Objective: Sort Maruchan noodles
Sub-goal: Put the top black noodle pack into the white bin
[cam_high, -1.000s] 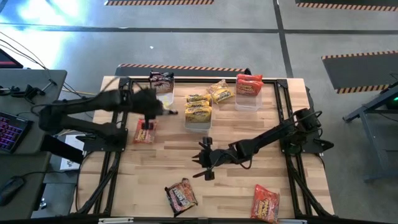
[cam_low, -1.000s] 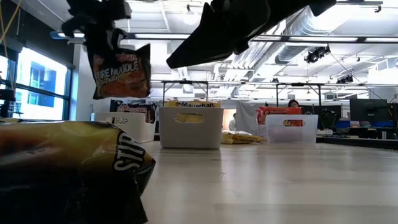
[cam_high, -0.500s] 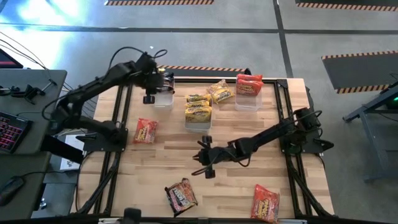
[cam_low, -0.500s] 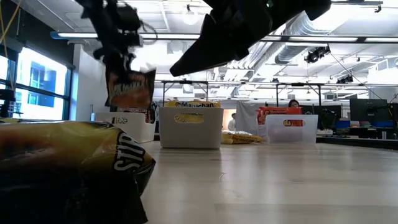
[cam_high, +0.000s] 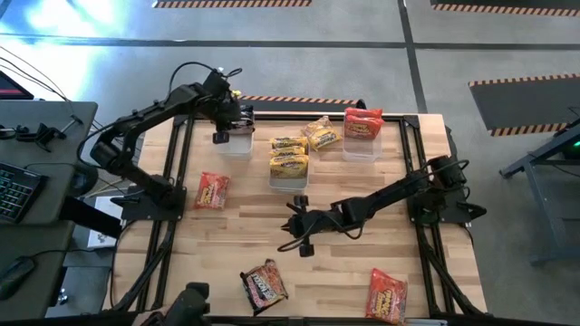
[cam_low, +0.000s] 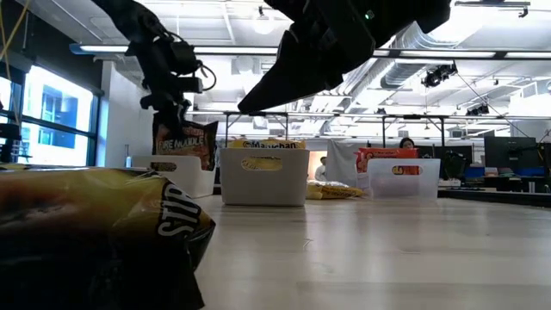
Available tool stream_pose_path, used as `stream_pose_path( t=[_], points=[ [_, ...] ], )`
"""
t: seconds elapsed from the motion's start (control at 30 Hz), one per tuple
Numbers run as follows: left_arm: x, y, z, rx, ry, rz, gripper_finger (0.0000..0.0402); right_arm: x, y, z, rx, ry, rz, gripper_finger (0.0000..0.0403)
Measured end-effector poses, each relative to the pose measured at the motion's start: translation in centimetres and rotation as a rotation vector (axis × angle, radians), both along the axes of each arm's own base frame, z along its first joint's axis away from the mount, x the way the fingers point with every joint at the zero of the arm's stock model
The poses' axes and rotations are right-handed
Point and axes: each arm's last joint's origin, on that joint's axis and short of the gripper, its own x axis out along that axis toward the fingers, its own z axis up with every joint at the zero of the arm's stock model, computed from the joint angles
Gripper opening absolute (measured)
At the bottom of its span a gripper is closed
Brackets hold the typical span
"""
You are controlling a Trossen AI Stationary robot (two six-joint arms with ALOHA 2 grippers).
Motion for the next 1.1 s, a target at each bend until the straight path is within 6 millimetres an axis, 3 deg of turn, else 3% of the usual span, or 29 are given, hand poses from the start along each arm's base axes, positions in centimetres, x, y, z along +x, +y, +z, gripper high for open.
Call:
stream_pose_path(
  t=[0.83,1.1],
  points=[
    [-1.0,0.9,-1.5,-0.003,-0.066,0.025,0.0087,0.2,-0.5,0.0,0.007,-0.002,-0.005,0.0002],
    [-1.0,1.1,-1.5,0.004,-0.06,0.093,0.014,0.2,-0.5,0.0,0.007,-0.002,-0.005,0.0002]
  ],
)
